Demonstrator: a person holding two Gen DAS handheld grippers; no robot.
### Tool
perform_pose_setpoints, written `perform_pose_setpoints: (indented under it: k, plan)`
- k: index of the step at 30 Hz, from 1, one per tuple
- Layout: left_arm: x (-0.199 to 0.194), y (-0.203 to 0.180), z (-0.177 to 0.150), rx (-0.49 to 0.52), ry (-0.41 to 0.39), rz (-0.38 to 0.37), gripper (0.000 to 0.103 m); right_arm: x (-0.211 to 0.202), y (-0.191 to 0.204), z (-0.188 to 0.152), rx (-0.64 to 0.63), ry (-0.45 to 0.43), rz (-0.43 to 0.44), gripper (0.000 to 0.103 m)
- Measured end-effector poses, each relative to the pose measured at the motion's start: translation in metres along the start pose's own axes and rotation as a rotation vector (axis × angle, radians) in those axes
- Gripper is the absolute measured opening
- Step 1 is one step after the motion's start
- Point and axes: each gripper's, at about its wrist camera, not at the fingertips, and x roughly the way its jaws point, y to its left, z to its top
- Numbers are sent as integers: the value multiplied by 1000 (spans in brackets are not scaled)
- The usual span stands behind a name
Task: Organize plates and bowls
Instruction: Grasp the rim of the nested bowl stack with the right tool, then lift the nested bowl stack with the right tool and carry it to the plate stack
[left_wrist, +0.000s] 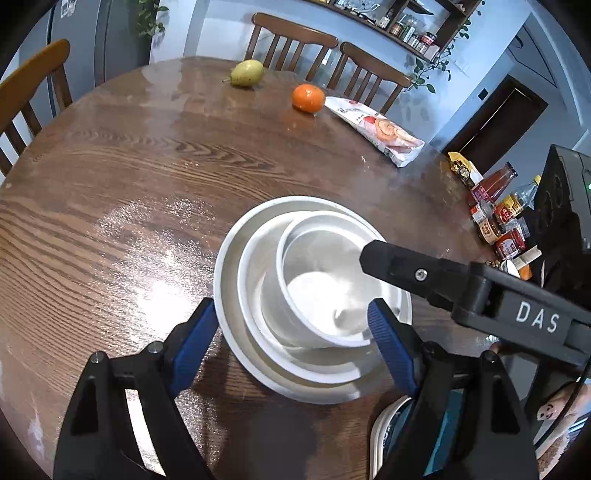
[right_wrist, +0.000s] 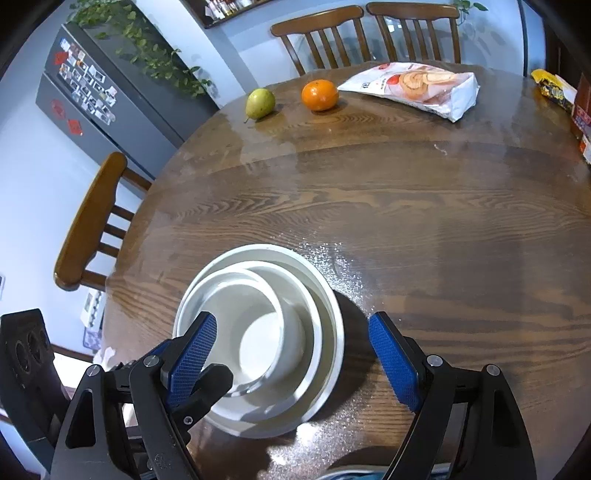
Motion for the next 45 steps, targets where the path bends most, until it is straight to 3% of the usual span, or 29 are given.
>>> perform_pose_setpoints:
  k: [22,27,40,45]
  plan:
    - [13,10,2,-57,46,-62,80,30,5,5,-27,46,14,85]
    - [16,8,3,-53,43,-59,76,35,4,4,-24,57,29,76]
    - [21,8,2,-38,40,-34,73,42,2,5,-12,68,25,69]
    - [29,11,3,-52,62,-19,64,47,0,2,-23,70,-3,60]
